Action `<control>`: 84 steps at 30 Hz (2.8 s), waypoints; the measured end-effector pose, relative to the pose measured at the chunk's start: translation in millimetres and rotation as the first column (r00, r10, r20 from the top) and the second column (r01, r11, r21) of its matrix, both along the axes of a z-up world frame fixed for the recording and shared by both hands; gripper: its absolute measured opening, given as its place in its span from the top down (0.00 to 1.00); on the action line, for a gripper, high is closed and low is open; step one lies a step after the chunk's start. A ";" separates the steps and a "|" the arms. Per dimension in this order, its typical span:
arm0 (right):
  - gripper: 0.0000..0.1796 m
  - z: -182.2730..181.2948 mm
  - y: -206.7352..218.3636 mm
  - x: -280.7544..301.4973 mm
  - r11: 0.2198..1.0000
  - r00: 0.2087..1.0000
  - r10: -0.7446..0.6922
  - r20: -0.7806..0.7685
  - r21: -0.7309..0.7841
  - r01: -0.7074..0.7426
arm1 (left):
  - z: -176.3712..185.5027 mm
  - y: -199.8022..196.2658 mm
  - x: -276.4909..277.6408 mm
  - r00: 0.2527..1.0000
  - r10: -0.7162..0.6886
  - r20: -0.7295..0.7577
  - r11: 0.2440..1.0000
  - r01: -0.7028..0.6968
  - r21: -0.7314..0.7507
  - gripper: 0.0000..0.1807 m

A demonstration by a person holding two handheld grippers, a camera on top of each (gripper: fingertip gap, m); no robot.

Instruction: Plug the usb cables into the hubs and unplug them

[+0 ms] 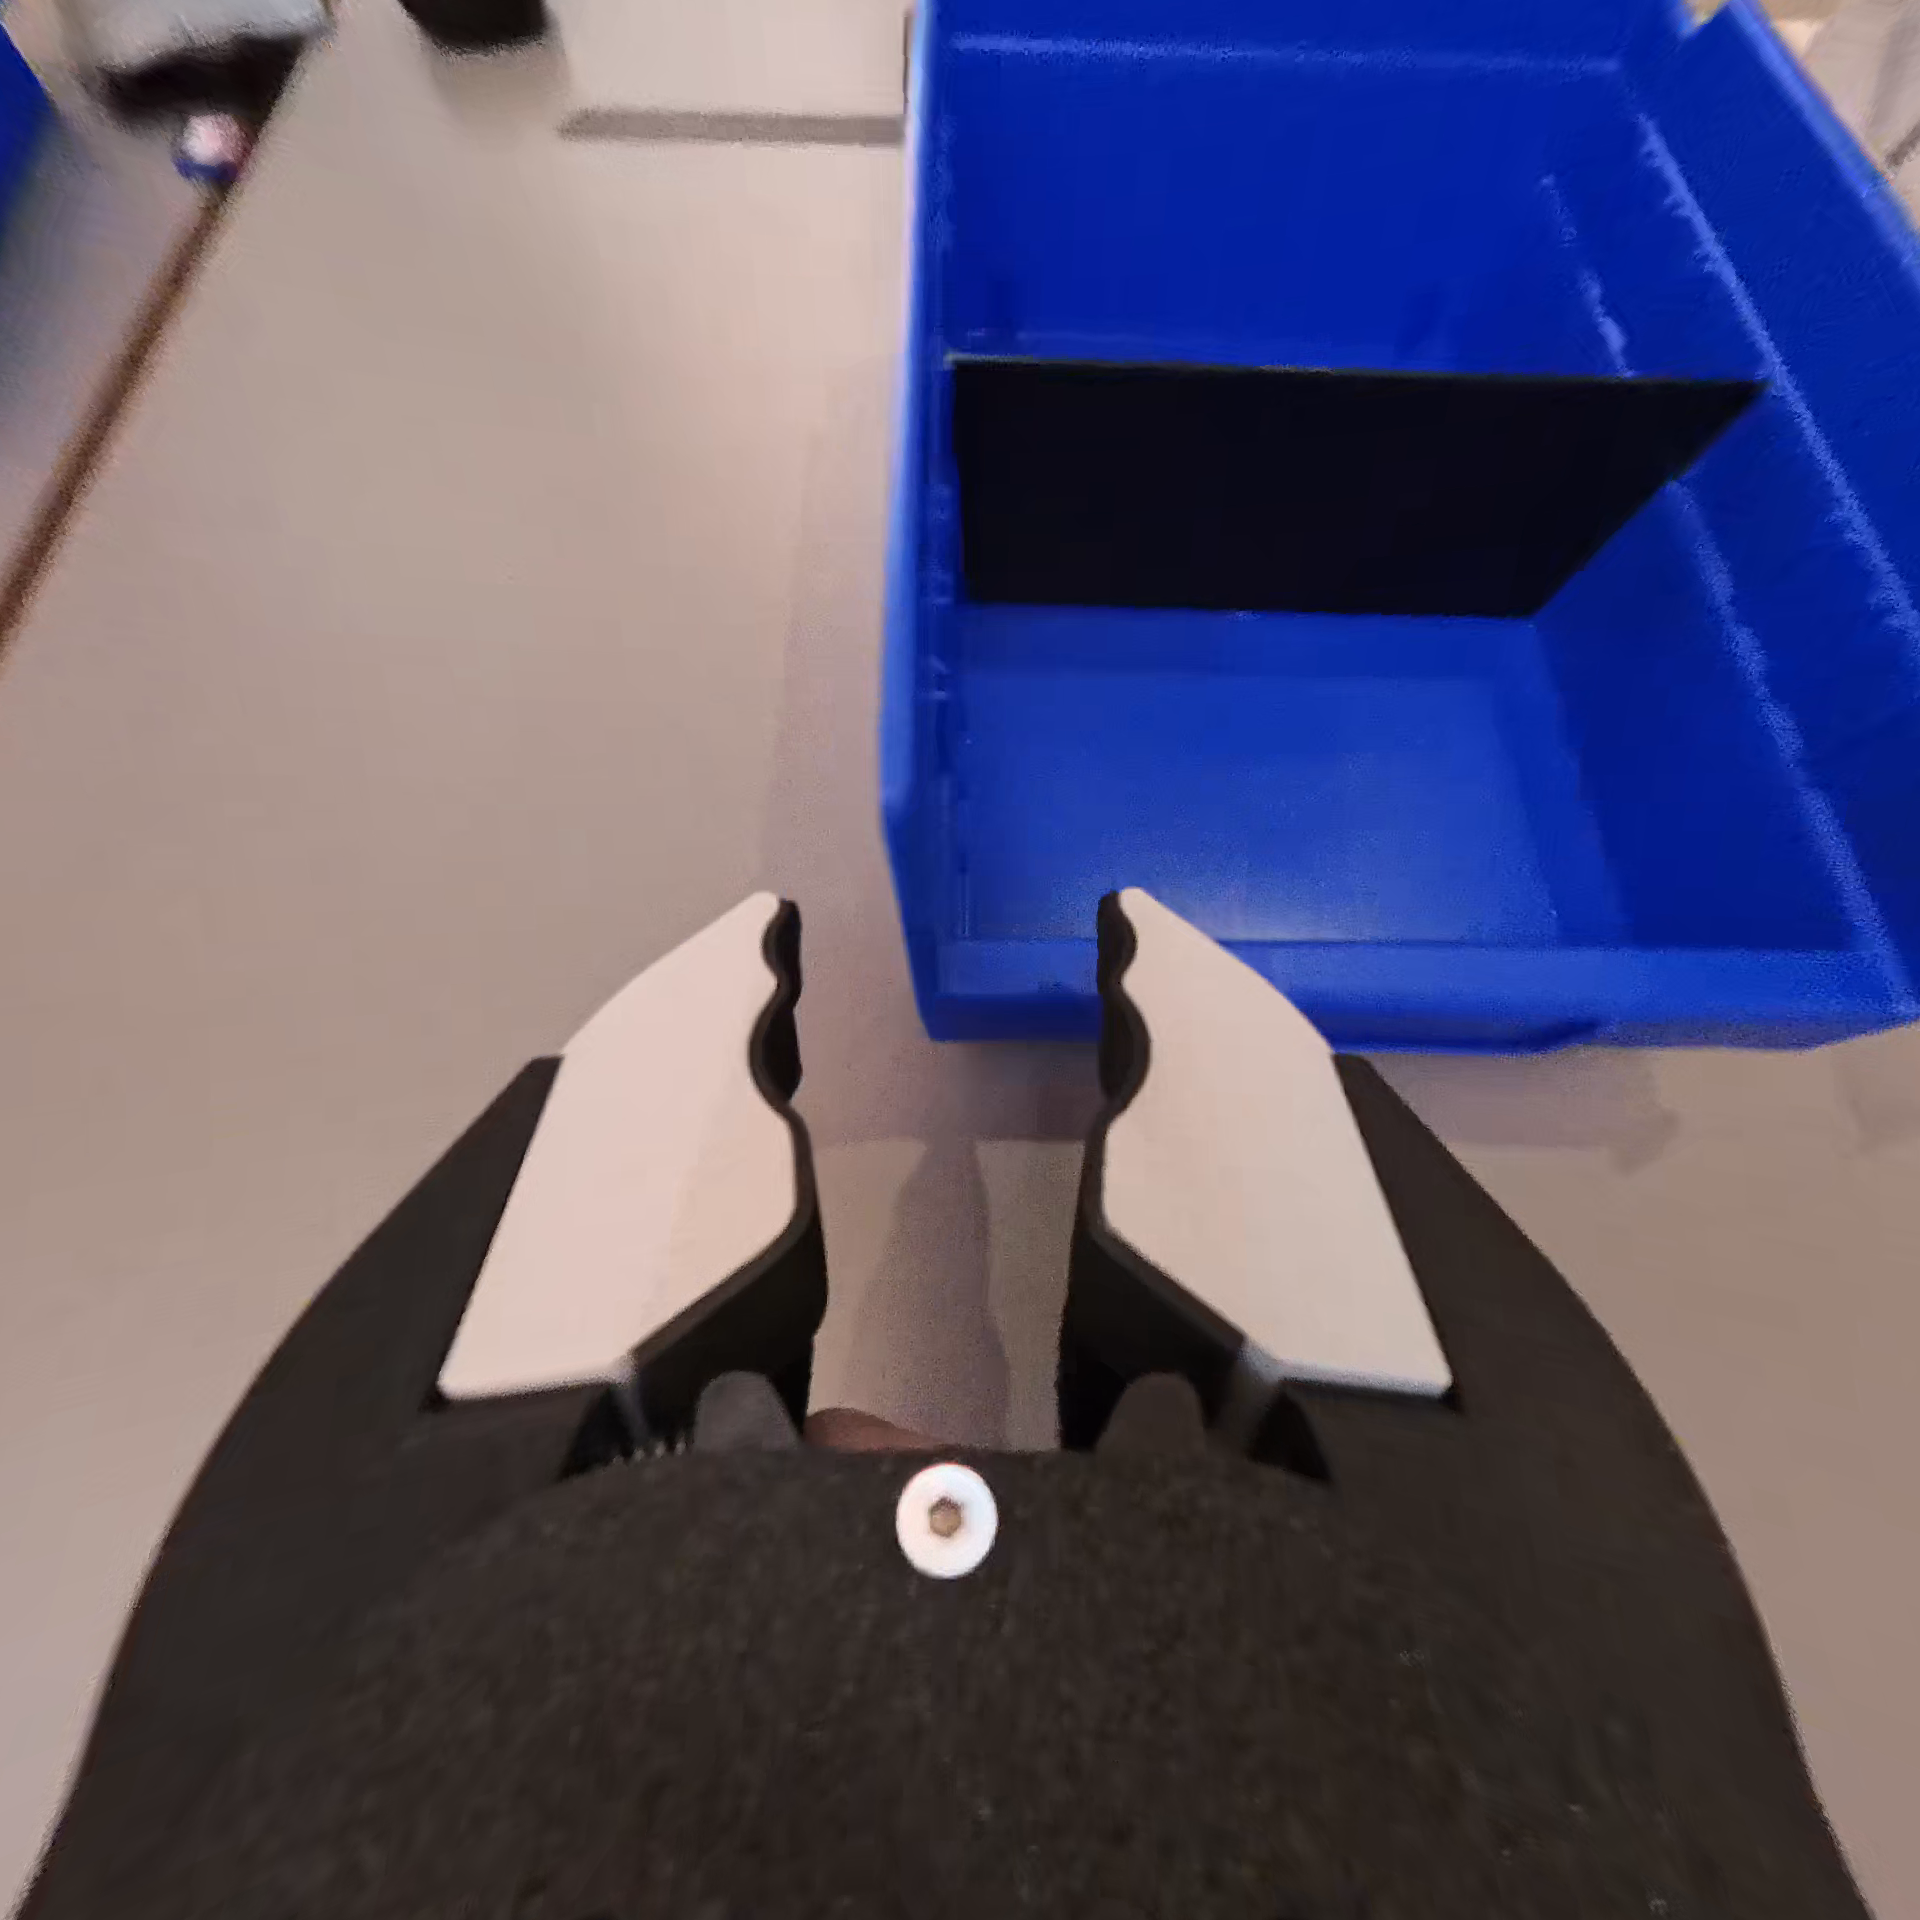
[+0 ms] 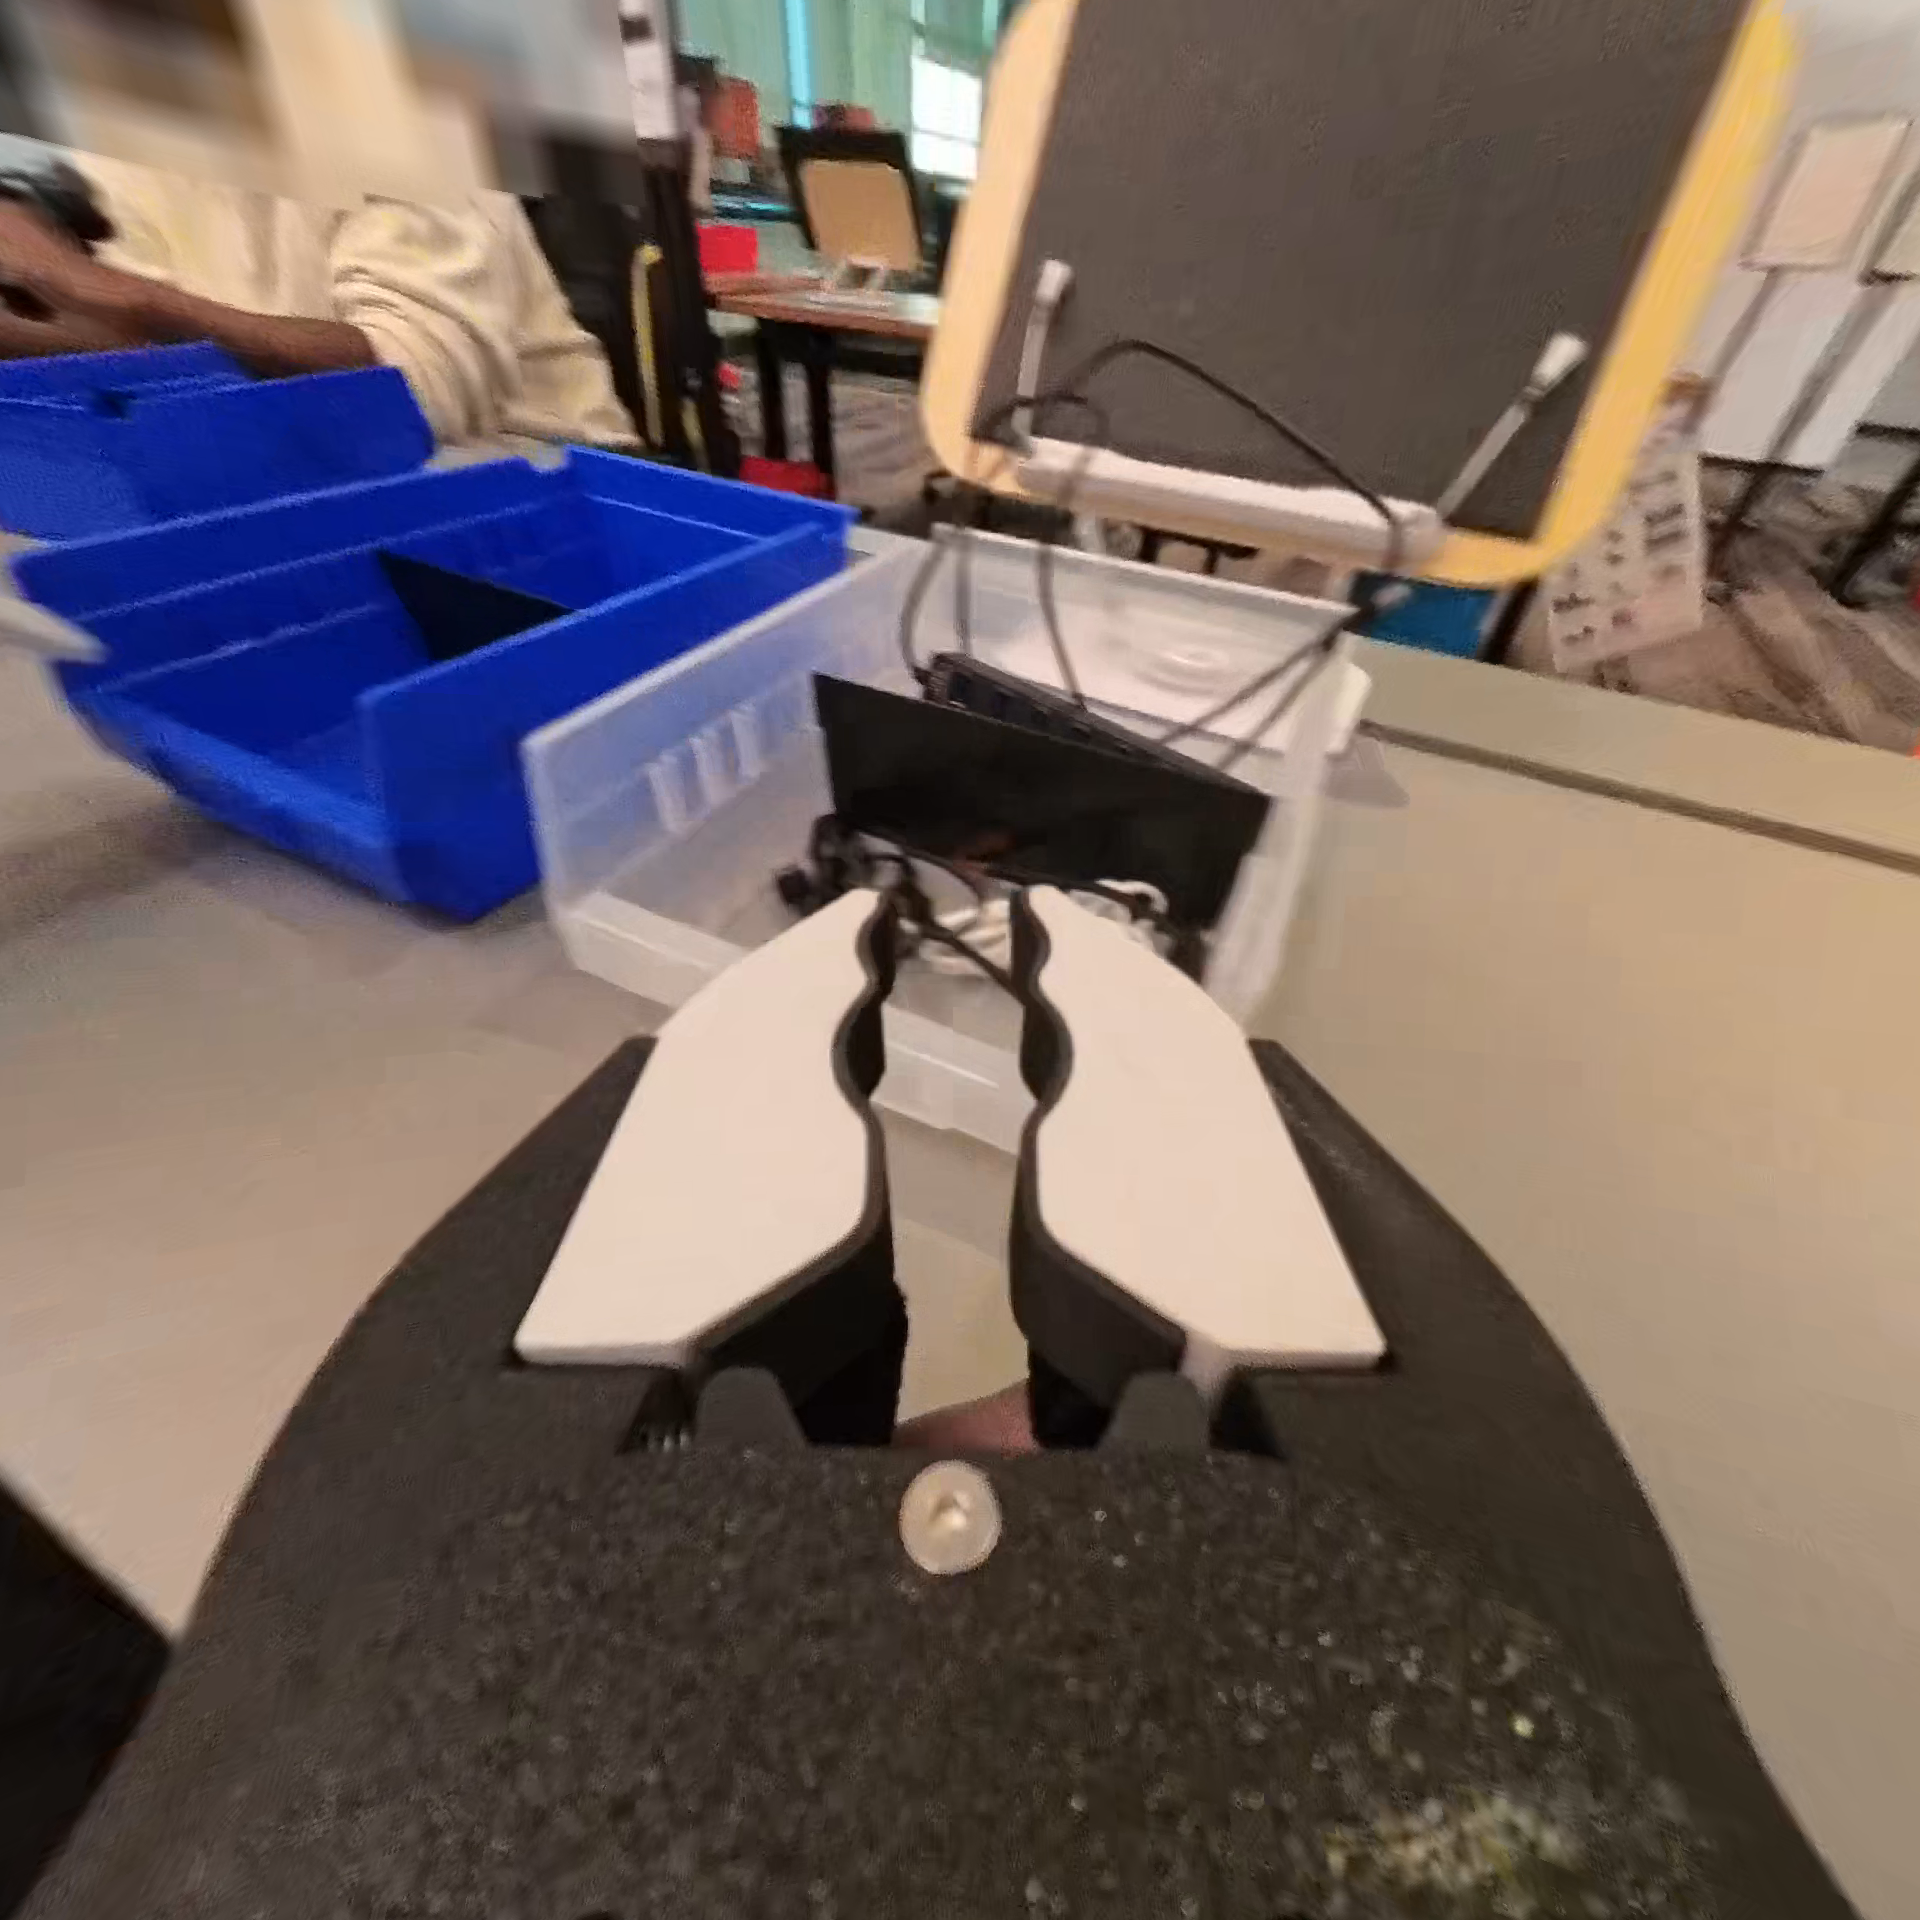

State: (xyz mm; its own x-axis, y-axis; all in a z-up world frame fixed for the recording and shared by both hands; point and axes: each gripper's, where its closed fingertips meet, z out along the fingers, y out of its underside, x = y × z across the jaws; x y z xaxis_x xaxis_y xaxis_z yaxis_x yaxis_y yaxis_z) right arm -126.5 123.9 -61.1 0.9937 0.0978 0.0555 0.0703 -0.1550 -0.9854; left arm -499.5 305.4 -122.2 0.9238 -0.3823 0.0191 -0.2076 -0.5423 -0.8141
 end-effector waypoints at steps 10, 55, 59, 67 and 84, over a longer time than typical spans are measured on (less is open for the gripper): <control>0.82 -71.9 22.8 -166.9 0.879 0.919 0.393 -0.012 -0.290 -0.380 | -12.5 23.5 14.5 0.995 -0.042 0.086 0.999 0.044 -0.023 0.98; 0.97 67.7 -32.2 237.0 0.788 0.790 -0.613 0.007 0.071 0.611 | 125.4 -107.4 451.0 0.930 -0.361 -0.072 0.881 0.365 0.302 0.97; 0.98 -8.3 -49.3 322.2 0.773 0.766 -0.634 -0.106 -0.114 0.624 | 59.8 -124.3 535.9 0.911 -0.400 -0.096 0.900 0.410 0.147 0.97; 0.98 -53.5 -39.0 366.5 0.798 0.809 -0.583 -0.072 -0.235 0.554 | -0.8 -132.2 566.1 0.936 -0.351 -0.004 0.935 0.351 0.053 0.96; 0.97 -84.9 -34.0 336.2 0.825 0.849 -0.503 -0.164 -0.384 0.415 | -14.4 -141.7 543.4 0.908 -0.418 -0.016 0.905 0.418 0.081 0.85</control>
